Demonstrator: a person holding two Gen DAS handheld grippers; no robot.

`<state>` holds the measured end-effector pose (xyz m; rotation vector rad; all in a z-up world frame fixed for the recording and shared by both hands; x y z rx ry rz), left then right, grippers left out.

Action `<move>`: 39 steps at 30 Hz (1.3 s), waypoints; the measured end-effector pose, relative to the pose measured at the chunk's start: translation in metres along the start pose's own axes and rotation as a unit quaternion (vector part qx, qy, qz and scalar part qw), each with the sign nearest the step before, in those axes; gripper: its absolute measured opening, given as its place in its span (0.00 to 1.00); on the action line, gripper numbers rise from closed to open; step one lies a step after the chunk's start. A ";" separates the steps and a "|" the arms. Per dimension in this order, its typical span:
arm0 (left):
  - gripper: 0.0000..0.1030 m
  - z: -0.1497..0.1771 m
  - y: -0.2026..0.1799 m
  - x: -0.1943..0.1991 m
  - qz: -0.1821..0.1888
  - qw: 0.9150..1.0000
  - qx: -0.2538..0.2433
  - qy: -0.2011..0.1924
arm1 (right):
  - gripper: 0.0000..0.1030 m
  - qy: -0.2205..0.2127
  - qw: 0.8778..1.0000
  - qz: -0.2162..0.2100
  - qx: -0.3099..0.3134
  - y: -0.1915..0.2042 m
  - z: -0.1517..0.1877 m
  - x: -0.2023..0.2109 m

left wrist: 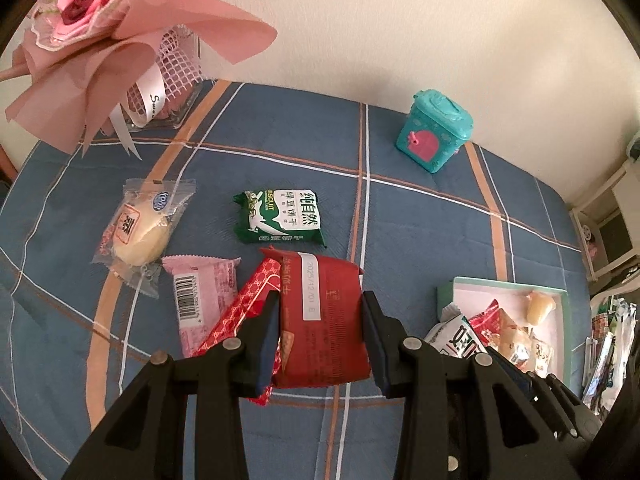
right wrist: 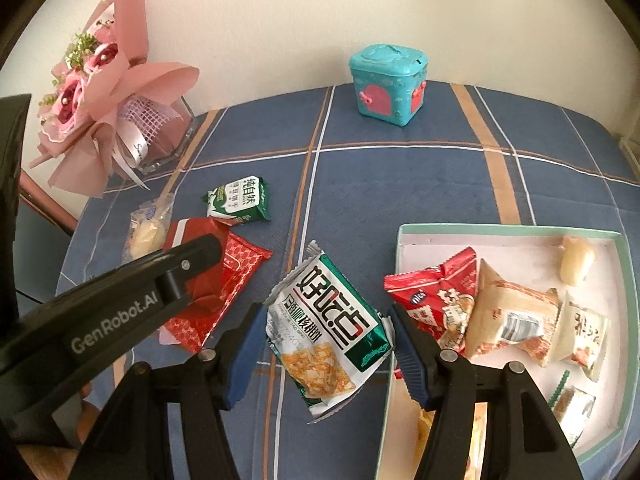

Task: Organize snacks
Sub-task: 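Lift and carry the biscuit packet and red packet over the white tray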

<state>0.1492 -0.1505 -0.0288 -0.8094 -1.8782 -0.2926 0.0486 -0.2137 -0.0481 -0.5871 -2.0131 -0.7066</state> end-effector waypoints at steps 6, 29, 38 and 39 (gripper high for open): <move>0.39 0.001 -0.008 0.012 0.003 1.000 -0.003 -0.008 | 0.63 -0.008 1.000 0.001 -0.010 -0.010 -0.002 0.014; 0.39 0.017 -0.135 0.022 0.041 0.993 -0.109 -0.012 | 0.63 -0.031 0.986 0.069 -0.149 -0.163 -0.011 0.065; 0.39 0.046 -0.200 0.011 0.036 0.980 -0.194 0.004 | 0.63 -0.029 0.971 0.108 -0.213 -0.231 0.001 0.078; 0.39 0.050 -0.207 0.009 0.034 0.978 -0.204 0.007 | 0.63 -0.028 0.969 0.113 -0.218 -0.238 0.003 0.079</move>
Point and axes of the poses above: each gripper's, at about its wrist camera, not at the fingertips, and x roughly against the way its jaws point, y to its left, z to its underside, the point moved 6 cm from there along -x, roughly the way its jaws point, and after that the axes turned 2 degrees about -x, right-handed, at the moved point
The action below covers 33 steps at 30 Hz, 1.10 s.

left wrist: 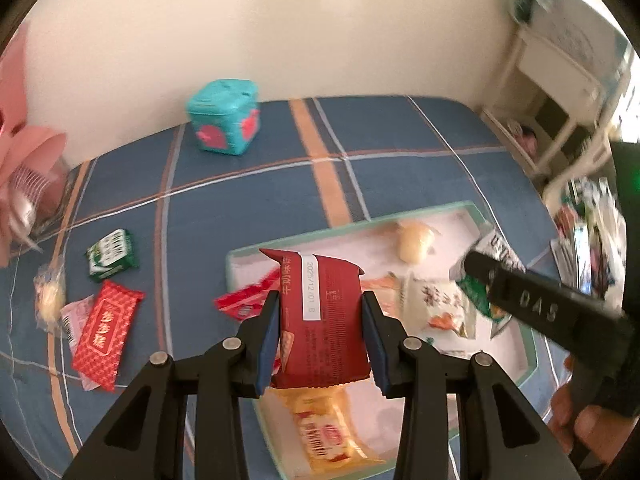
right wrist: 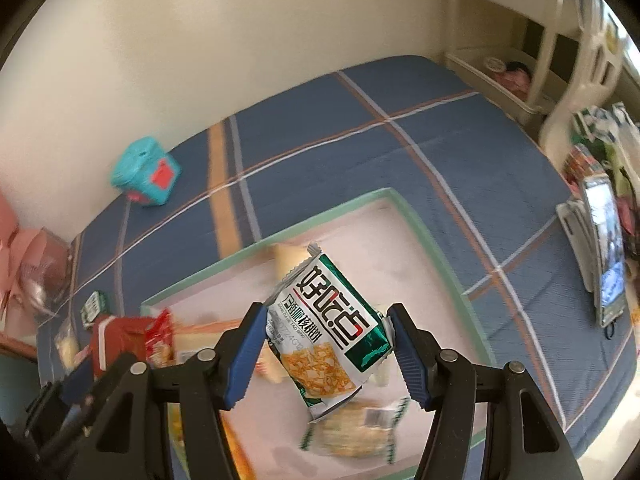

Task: Organize snacks
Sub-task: 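Open the right tool to drop the biscuit packet while the left tool lowers the red packet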

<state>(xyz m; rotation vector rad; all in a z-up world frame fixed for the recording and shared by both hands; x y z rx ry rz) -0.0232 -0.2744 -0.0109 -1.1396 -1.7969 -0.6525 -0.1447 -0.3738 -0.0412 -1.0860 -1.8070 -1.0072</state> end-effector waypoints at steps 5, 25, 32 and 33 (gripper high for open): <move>0.39 0.007 -0.029 -0.016 -0.009 0.999 -0.044 0.019 | 0.63 0.004 1.000 0.018 -0.017 -0.026 -0.003 -0.004; 0.41 0.023 -0.058 -0.040 -0.027 0.994 -0.089 0.056 | 0.64 0.060 0.998 0.027 -0.023 -0.042 0.013 -0.034; 0.52 0.014 -0.048 -0.030 -0.014 0.997 -0.063 0.043 | 0.69 0.061 0.998 0.032 -0.013 -0.039 0.012 -0.033; 0.52 0.011 -0.044 -0.027 -0.012 0.998 -0.056 0.039 | 0.69 0.060 0.998 0.031 -0.011 -0.037 0.012 -0.031</move>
Point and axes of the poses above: each gripper's, at about its wrist camera, not at the fingertips, and x roughly against the way its jaws point, y to its left, z to its underside, the point moved 6 cm from there along -x, roughly the way its jaws point, and after that the axes turned 2 degrees about -x, right-handed, at the moved point
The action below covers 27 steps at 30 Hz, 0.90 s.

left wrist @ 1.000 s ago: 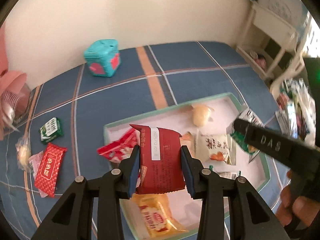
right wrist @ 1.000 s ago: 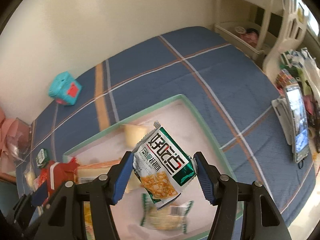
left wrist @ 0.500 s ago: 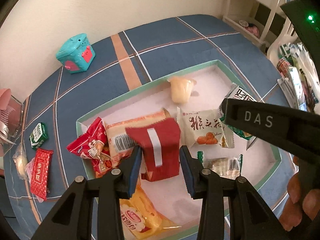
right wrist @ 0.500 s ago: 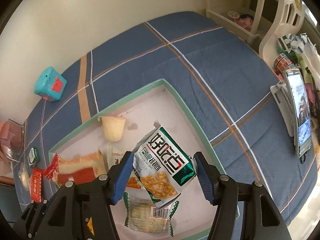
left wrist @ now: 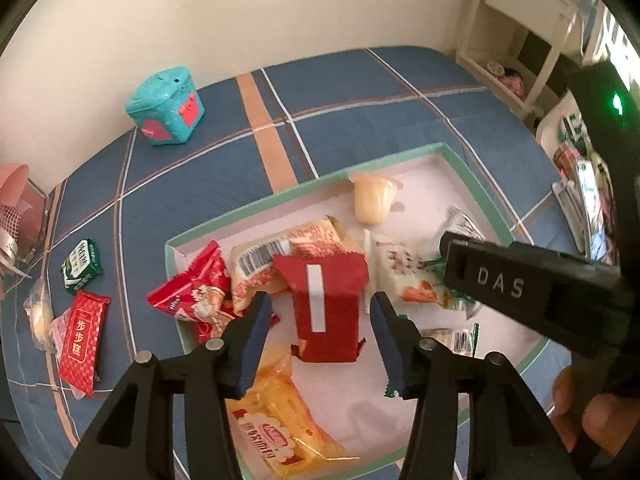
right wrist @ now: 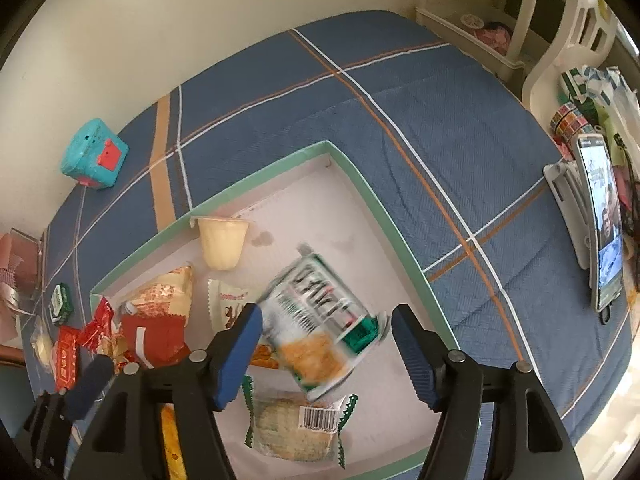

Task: Organize snacks
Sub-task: 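Open the right tool to drop the biscuit packet while the left tool lowers the red packet, then move both tools back from the tray toward the remaining snacks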

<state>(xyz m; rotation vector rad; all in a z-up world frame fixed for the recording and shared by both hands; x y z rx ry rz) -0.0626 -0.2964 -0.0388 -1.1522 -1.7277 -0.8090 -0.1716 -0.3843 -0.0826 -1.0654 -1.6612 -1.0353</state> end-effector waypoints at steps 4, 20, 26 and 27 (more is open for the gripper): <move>0.53 -0.003 0.018 0.006 0.007 0.999 0.031 -0.011 | 0.69 -0.009 1.000 -0.001 0.017 0.011 0.000 0.008; 0.54 0.018 0.130 0.009 -0.006 0.979 0.205 -0.018 | 0.69 -0.026 0.995 -0.011 0.091 0.073 0.015 0.021; 0.59 0.026 0.147 0.008 -0.004 0.972 0.234 -0.014 | 0.69 -0.026 0.995 -0.011 0.099 0.082 0.020 0.021; 0.59 0.026 0.148 0.007 -0.004 0.972 0.236 -0.014 | 0.69 -0.026 0.995 -0.012 0.099 0.083 0.021 0.021</move>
Point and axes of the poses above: each gripper's, at about its wrist camera, not at the fingertips, and x roughly against the way its jaws point, y to its left, z to its underside, the point moved 6 cm from there along -x, roughly the way its jaws point, and after that the axes turned 2 degrees about -x, right-handed, at the moved point
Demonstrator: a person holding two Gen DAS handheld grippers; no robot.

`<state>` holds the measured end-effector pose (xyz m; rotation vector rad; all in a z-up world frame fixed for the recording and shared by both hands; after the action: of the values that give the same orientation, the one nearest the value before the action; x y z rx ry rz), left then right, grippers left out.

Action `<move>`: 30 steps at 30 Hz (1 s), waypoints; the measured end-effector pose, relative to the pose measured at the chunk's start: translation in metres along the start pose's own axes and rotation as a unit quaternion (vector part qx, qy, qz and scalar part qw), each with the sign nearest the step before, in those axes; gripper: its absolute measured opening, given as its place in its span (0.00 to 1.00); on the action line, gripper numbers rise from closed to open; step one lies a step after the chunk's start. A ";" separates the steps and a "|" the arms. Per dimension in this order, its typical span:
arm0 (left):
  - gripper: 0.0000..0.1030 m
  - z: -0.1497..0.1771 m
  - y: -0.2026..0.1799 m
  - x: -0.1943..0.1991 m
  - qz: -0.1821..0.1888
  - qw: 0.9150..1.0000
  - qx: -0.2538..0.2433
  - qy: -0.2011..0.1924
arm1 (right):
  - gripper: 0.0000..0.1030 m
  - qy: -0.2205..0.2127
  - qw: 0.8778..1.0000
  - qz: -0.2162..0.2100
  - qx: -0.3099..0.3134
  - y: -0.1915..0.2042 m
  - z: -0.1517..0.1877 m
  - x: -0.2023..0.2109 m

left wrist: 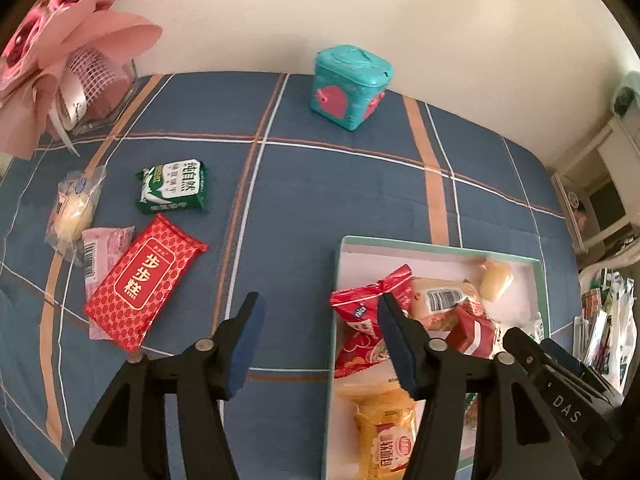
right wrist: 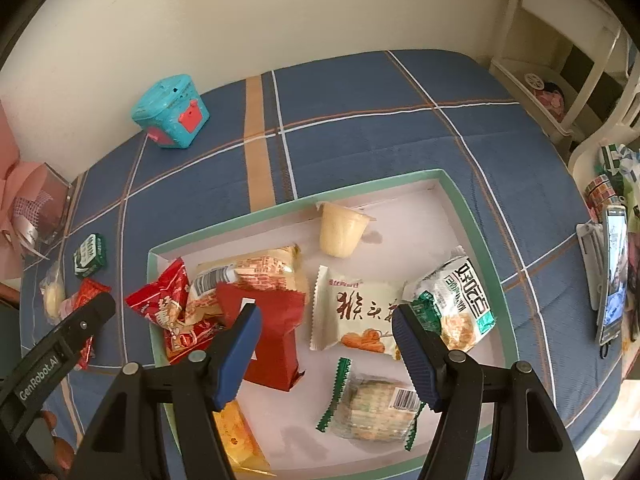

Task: Organize snacks
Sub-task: 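Move both tools back from the tray toward the remaining snacks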

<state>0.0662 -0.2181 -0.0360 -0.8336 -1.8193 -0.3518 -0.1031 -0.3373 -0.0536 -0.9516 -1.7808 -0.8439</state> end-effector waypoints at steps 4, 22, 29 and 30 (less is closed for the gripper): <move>0.60 0.001 0.001 -0.002 -0.003 1.000 0.000 0.002 | 0.69 0.002 1.000 -0.001 0.000 0.003 0.001 -0.002; 0.97 -0.002 0.014 -0.005 -0.062 0.998 -0.017 -0.027 | 1.00 -0.004 1.000 -0.002 0.001 0.004 0.001 -0.008; 0.98 -0.004 0.017 -0.002 -0.061 0.997 -0.010 -0.035 | 1.00 -0.006 1.000 -0.001 0.005 0.006 0.002 -0.010; 0.98 -0.004 0.017 -0.002 -0.060 0.998 -0.011 -0.035 | 1.00 -0.006 1.000 -0.001 0.005 0.006 0.002 -0.010</move>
<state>0.0811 -0.2086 -0.0384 -0.7619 -1.9384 -0.4257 -0.0960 -0.3354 -0.0624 -0.9502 -1.7953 -0.8314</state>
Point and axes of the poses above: each gripper's, at about its wrist camera, not at the fingertips, and x roughly against the way its jaws point, y to its left, z to its underside, the point moved 6 cm from there along -x, roughly the way its jaws point, and after that the axes turned 2 degrees about -x, right-handed, at the moved point
